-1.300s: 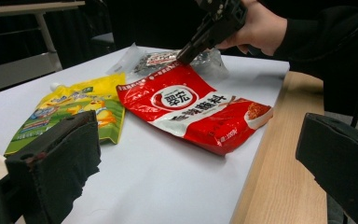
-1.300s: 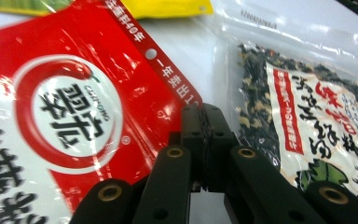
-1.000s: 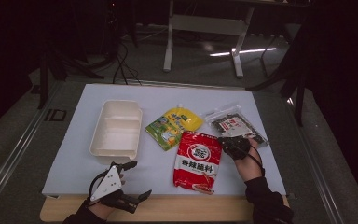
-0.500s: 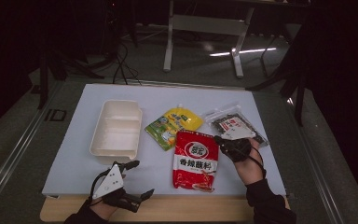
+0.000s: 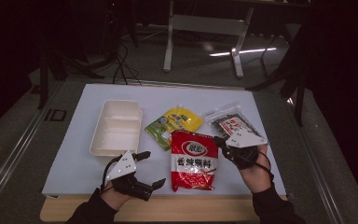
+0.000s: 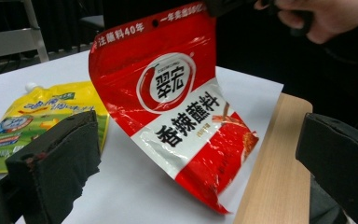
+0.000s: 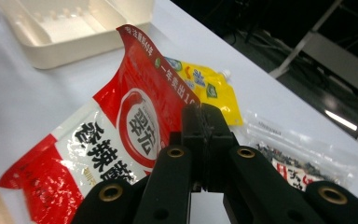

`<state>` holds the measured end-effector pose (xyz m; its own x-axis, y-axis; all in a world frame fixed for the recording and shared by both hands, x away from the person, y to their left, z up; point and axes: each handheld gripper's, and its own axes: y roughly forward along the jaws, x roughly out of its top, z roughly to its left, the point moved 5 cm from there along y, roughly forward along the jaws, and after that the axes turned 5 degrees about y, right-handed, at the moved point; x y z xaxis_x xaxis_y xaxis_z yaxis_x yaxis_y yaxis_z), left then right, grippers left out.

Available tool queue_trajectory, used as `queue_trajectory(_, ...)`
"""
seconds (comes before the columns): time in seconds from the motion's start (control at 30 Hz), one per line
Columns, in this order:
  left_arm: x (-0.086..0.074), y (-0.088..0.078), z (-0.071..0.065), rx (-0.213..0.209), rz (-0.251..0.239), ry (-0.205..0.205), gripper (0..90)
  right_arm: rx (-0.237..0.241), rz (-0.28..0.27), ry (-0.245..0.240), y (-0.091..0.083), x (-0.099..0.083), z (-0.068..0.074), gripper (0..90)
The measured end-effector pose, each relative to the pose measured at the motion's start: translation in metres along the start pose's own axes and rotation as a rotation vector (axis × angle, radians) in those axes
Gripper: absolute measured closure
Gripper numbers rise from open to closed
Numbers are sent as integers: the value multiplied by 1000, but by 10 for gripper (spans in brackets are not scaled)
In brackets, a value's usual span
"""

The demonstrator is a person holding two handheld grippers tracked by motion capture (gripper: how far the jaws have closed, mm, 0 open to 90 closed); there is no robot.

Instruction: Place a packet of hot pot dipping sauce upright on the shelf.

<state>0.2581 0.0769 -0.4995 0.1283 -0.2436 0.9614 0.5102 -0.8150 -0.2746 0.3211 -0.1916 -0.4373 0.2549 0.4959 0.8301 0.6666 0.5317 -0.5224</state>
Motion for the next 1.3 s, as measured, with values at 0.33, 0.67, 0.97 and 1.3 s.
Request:
queue_trajectory(0.33, 5, 9, 15, 20, 79, -3, 63, 55, -59, -55, -27, 17, 18, 900)
queue_trajectory(0.67, 6, 17, 30, 9, 76, -9, 189, 94, -113, -101, -44, 31, 37, 900)
queue_trajectory(0.97, 15, 30, 32, -106, 88, 16, 392, 135, -130, -114, -48, 36, 44, 899)
queue_trajectory(1.3, 19, 37, 25, -215, 113, 58, 683, 154, -147, -115, -51, 40, 47, 899)
